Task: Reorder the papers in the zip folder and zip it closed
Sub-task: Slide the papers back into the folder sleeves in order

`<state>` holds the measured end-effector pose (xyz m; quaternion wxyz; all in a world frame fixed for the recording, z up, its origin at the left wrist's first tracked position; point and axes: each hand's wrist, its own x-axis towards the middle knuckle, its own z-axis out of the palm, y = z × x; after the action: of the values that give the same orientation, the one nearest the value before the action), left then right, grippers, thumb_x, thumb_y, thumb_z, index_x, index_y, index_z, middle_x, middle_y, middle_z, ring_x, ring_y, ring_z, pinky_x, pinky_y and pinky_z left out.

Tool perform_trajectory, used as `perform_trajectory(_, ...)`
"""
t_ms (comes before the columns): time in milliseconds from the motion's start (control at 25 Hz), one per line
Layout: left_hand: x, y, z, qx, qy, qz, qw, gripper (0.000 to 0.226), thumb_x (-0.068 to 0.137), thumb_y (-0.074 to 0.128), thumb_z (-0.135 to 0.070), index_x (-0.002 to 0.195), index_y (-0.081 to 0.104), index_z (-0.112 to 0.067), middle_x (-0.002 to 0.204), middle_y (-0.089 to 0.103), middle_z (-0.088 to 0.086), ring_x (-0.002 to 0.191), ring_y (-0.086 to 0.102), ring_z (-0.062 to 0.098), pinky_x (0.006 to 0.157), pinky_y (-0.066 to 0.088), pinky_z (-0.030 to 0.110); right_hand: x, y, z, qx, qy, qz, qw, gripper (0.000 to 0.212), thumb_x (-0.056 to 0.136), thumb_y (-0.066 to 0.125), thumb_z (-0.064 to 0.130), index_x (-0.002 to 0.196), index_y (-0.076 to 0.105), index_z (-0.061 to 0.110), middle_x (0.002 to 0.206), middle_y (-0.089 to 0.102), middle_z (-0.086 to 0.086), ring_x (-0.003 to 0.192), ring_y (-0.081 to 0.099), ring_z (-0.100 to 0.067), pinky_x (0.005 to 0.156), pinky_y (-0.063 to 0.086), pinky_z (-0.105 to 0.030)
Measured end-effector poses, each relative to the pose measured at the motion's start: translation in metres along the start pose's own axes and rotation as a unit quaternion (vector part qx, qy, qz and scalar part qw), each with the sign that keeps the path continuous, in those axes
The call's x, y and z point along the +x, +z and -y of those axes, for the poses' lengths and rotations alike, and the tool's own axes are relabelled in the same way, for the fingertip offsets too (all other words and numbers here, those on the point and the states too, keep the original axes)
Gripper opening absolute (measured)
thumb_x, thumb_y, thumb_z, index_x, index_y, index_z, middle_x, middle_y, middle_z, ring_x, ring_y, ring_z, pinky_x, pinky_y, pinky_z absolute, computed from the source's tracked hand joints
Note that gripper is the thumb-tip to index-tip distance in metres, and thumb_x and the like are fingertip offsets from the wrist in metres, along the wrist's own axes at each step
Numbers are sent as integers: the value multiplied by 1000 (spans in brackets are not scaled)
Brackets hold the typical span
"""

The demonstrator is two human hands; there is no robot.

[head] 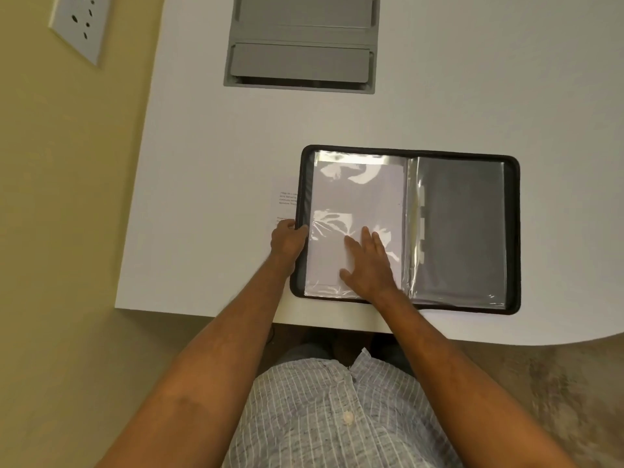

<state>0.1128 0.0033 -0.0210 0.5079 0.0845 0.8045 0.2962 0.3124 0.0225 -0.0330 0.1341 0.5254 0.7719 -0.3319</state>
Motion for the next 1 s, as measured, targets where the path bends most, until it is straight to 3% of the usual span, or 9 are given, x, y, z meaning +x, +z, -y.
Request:
perform_trajectory(120,2,-8,-11,-90,-69,48,992,24,101,59,-24,120,64,-10,115,68,11,96,65,24,81,57,36,2,-5,13,26,11,19,999,84,90,65,63,158,28,30,173,-1,-6,159,-4,-36,126,17,-58)
perform_trajectory(280,-1,-21,-15,-139,-73,59,986,27,102,58,-31,109,71,-9,91,69,7,73,61,17,60,50,27,-2,-10,37,56,34,44,997,100,84,62,76,162,17,32,173,-11,-5,158,-13,-38,124,12,-66)
perform_trajectory(360,-7,-24,-16,-178,-69,52,980,24,102,56,-28,102,72,-9,87,69,6,73,63,18,62,54,30,-6,-14,55,82,50,48,994,110,80,60,82,164,7,33,172,-17,-3,157,-16,-37,121,9,-69)
perform_trajectory(520,-18,-24,-18,-230,-45,76,969,27,98,65,-33,108,75,-11,97,76,9,96,72,29,88,61,43,-14,-22,89,130,84,1,988,127,69,55,92,164,-5,33,172,-19,0,157,-14,-38,118,11,-73)
perform_trajectory(640,-22,-24,-22,-225,-18,114,968,32,98,67,-36,117,74,-10,106,76,12,96,74,31,86,62,45,-16,-29,96,154,95,-3,984,130,73,68,81,163,-12,31,170,-23,0,157,-16,-38,118,12,-73)
perform_trajectory(720,-20,-23,-20,-175,8,75,982,30,99,65,-32,118,71,-10,109,75,13,95,74,31,81,63,40,-18,-34,97,166,94,4,982,128,77,75,70,163,-11,31,171,-22,-1,157,-15,-39,119,14,-73)
perform_trajectory(800,-8,-21,-9,-26,50,-39,998,31,97,67,-30,122,65,-11,121,69,12,105,68,29,87,59,39,-18,-36,96,169,86,1,982,125,79,76,67,164,-9,31,171,-20,-1,157,-14,-39,121,14,-71)
perform_trajectory(880,5,-19,4,156,54,-132,977,56,90,74,-38,136,53,-13,138,54,11,126,53,30,101,48,43,-19,-38,91,176,75,-3,981,124,79,76,65,164,-8,31,172,-19,-1,158,-13,-37,123,11,-68)
perform_trajectory(1000,9,-10,13,293,11,-159,943,90,77,83,-53,143,35,-14,146,37,12,134,39,32,105,40,47,-20,-43,81,199,66,1,978,122,81,78,62,163,-7,32,172,-17,1,158,-11,-34,125,10,-62)
